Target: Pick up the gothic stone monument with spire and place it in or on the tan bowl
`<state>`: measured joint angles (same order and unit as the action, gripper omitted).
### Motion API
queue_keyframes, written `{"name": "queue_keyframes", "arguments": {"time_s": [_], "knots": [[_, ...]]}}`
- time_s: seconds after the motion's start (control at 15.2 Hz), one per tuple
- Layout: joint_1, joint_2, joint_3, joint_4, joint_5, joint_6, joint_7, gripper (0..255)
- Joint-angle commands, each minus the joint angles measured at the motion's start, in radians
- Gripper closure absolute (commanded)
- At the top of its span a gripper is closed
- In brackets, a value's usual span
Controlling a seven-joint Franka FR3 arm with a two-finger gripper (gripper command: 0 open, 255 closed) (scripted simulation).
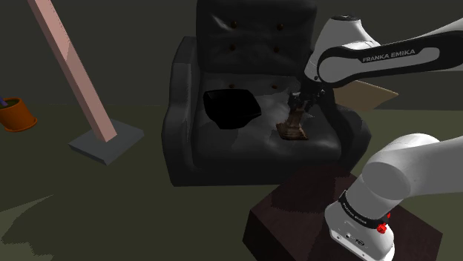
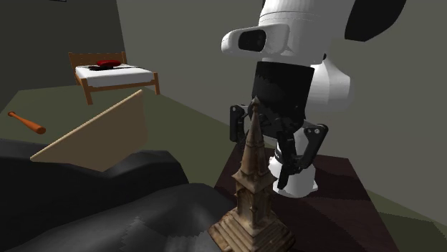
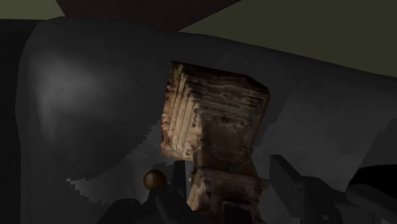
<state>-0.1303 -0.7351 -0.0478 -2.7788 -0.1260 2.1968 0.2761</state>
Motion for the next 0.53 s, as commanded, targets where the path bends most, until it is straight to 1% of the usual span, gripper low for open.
{"name": "queue_keyframes", "arguments": {"time_s": [0.0, 0.46], "knots": [[0.001, -0.006, 0.001, 0.010, 0.002, -0.016, -0.001, 255], [0.005, -0.034, 0.004, 0.089, 0.010, -0.123, -0.009, 255]]}}
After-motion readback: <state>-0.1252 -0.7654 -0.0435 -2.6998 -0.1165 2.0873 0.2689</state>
